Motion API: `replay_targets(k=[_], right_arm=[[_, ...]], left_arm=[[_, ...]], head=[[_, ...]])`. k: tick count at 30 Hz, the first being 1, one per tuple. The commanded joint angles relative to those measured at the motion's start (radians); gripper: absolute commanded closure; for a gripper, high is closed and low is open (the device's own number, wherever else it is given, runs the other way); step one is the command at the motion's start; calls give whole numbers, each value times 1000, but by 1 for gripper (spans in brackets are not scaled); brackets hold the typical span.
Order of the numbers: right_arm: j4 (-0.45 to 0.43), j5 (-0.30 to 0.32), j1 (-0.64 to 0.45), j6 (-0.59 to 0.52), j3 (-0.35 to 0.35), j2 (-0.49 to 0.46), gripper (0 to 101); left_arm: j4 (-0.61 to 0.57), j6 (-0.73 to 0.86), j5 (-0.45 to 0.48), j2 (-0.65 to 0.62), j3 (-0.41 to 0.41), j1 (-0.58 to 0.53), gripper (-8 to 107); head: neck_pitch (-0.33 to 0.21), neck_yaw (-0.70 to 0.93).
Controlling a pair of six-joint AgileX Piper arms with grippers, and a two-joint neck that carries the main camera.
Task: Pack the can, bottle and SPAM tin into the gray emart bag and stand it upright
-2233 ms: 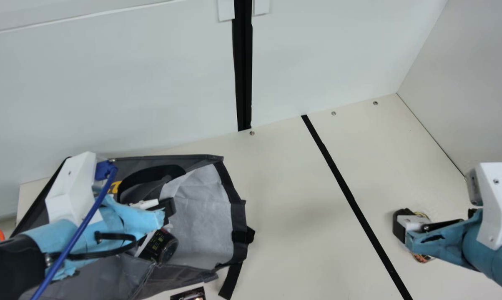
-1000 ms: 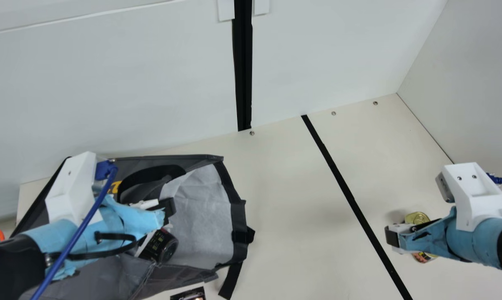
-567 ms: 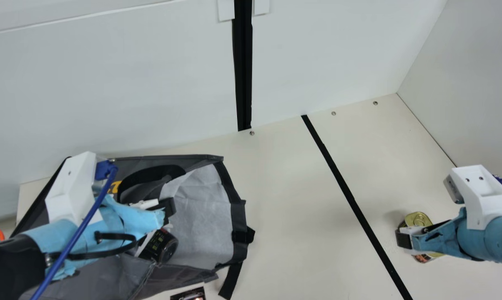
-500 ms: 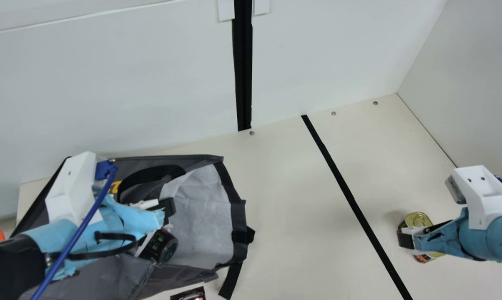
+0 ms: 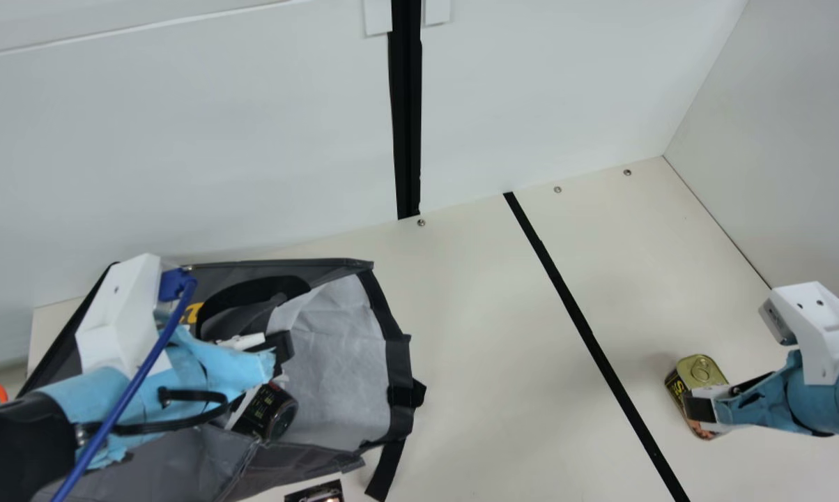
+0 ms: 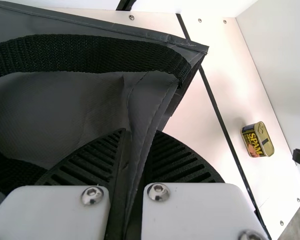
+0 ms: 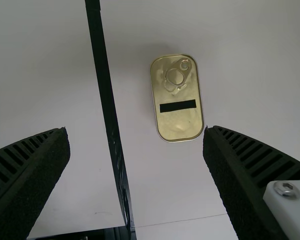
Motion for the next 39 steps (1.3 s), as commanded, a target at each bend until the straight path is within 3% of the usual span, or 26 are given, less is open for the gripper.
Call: replay_targets(k=[1, 39], right_arm=[[2, 2, -8, -23, -1, 9, 6], [14, 2, -110, -273, -41, 238, 6]], left_arm=[[0, 0, 0, 0, 0, 0, 107], [0, 0, 0, 0, 0, 0, 107]], head=[[-23, -1], [-23, -1]])
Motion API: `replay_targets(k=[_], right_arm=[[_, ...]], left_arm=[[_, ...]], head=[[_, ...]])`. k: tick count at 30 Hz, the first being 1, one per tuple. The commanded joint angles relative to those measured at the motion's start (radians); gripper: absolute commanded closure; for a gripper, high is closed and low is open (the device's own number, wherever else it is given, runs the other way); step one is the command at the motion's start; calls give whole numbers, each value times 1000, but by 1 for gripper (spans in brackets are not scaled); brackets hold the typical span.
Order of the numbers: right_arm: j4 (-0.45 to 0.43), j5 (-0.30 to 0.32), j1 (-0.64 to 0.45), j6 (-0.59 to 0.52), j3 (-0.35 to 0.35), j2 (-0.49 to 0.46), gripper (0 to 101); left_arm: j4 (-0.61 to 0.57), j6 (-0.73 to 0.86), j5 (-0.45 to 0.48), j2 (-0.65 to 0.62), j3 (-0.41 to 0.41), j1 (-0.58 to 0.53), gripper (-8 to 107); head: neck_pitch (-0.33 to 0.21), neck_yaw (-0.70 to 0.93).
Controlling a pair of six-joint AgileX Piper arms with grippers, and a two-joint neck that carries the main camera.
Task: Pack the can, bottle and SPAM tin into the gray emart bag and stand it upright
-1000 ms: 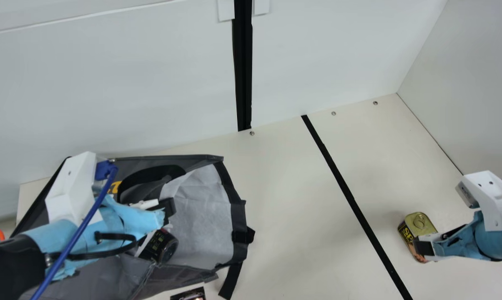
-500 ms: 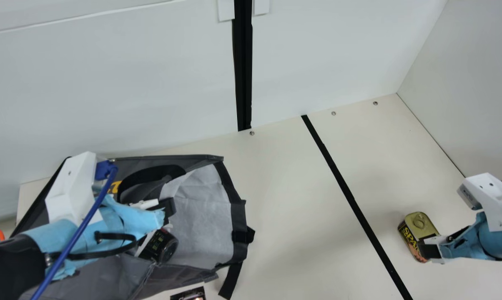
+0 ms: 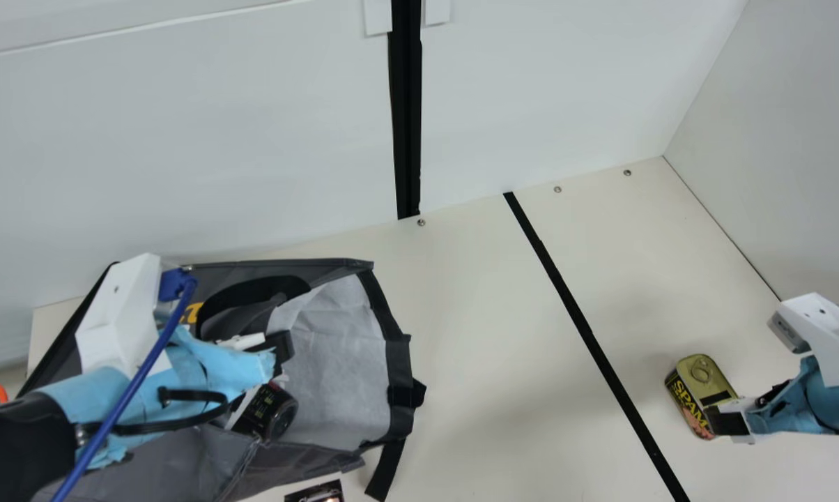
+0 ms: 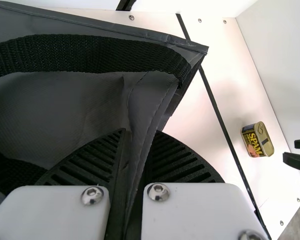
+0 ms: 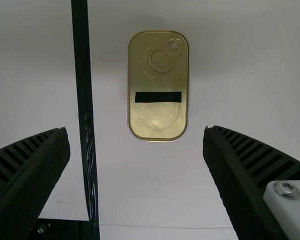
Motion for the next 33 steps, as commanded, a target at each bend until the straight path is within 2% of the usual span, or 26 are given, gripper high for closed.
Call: replay_targets(k=[1, 17, 33], right_arm=[[-3, 2, 1, -7, -2, 10, 6], [-29, 2, 22, -35, -31, 91, 6], [-52, 2, 83, 5, -50, 143, 6]], left_arm=[[0, 0, 0, 0, 0, 0, 107], [0, 0, 0, 0, 0, 0, 107], [0, 0, 0, 0, 0, 0, 107]], head=[[-23, -2], [-23, -2], [-23, -2]])
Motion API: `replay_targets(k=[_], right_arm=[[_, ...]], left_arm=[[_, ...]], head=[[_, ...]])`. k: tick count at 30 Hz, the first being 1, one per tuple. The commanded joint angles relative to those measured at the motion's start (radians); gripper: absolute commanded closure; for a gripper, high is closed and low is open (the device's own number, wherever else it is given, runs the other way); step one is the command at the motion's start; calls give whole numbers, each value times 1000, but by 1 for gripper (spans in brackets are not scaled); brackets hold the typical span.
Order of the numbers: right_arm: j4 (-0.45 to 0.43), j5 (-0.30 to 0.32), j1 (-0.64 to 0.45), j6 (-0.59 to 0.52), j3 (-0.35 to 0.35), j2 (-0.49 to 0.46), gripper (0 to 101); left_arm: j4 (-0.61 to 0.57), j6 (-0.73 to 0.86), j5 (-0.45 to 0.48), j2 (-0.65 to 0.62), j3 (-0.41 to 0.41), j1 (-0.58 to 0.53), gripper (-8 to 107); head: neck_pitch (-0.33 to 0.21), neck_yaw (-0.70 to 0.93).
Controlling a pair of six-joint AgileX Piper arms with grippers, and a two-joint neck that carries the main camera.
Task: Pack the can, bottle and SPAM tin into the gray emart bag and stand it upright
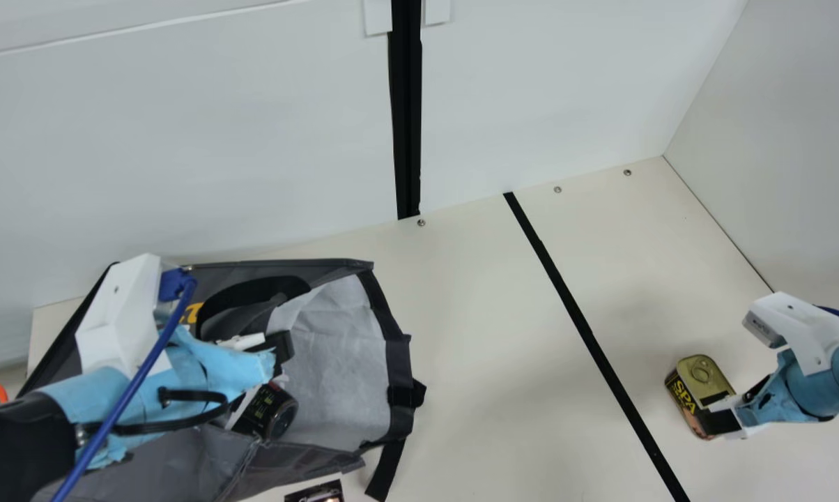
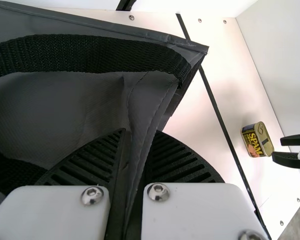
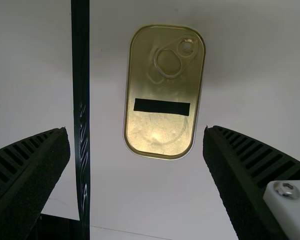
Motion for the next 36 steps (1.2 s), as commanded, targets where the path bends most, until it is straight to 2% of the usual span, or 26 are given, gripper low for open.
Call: replay_targets(k=[1, 24, 36], right_arm=[[-1, 0, 6, 6, -3, 6, 6], [-16, 0, 69, 70, -72, 110, 6], [-30, 0, 89, 92, -82, 144, 6]], left_arm=[[0, 0, 0, 0, 0, 0, 107], [0, 0, 0, 0, 0, 0, 107], [0, 0, 0, 0, 0, 0, 107]], head=[[-23, -2], [-23, -2], [-23, -2]])
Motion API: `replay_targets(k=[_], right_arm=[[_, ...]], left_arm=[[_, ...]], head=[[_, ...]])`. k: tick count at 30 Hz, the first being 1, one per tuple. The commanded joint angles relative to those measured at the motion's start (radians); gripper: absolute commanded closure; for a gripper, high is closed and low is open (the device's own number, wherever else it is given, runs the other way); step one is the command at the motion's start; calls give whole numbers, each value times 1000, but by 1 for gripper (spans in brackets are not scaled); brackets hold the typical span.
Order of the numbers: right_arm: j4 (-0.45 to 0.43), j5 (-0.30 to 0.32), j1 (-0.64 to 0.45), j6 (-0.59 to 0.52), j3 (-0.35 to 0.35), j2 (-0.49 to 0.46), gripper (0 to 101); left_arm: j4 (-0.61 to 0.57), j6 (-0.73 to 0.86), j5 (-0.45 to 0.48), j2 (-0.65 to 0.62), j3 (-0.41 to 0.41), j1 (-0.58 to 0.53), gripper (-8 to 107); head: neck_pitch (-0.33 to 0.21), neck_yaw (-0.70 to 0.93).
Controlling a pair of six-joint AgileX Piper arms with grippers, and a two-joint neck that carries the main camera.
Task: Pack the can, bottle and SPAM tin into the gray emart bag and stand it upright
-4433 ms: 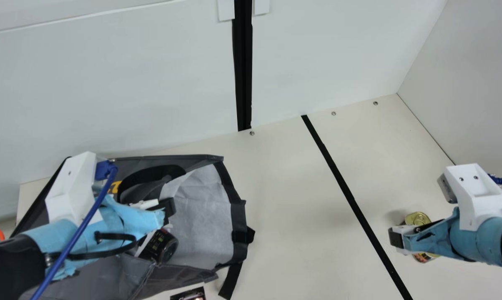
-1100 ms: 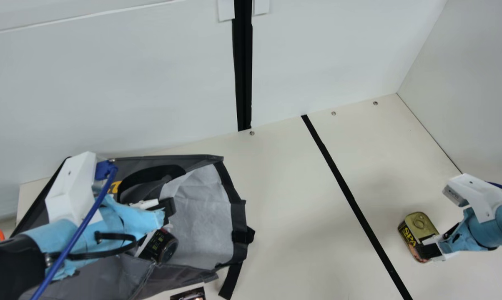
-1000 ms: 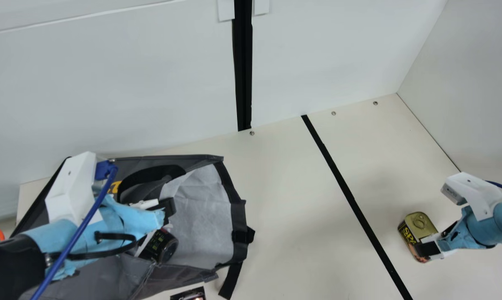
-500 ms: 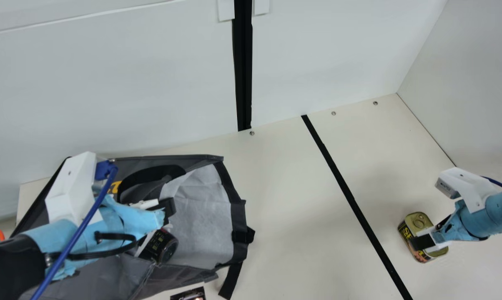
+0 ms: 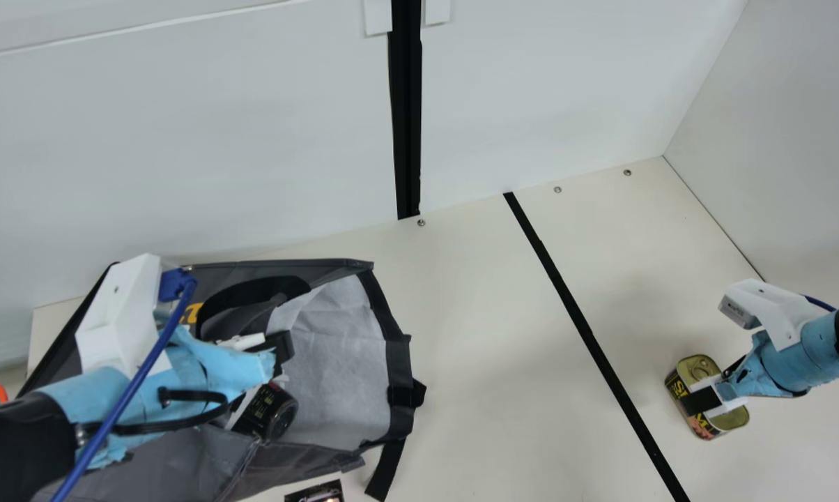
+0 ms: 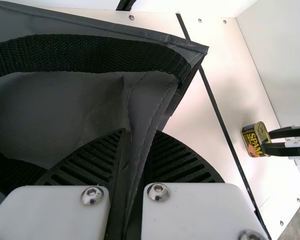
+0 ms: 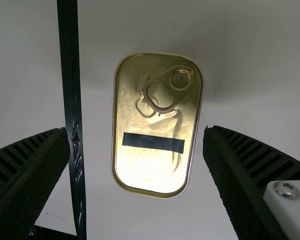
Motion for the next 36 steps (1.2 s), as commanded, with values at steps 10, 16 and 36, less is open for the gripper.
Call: replay_targets(k=[10, 16, 36], right_arm=[[-18, -13, 15, 8, 7, 26, 6], [-29, -36, 21, 8, 21, 45, 6], [-36, -69, 19, 5, 14, 75, 100]], left_arm=[[0, 0, 0, 0, 0, 0, 107], [0, 0, 0, 0, 0, 0, 107], [0, 0, 0, 0, 0, 0, 107]], head=[[-23, -2], [-23, -2], [-23, -2]])
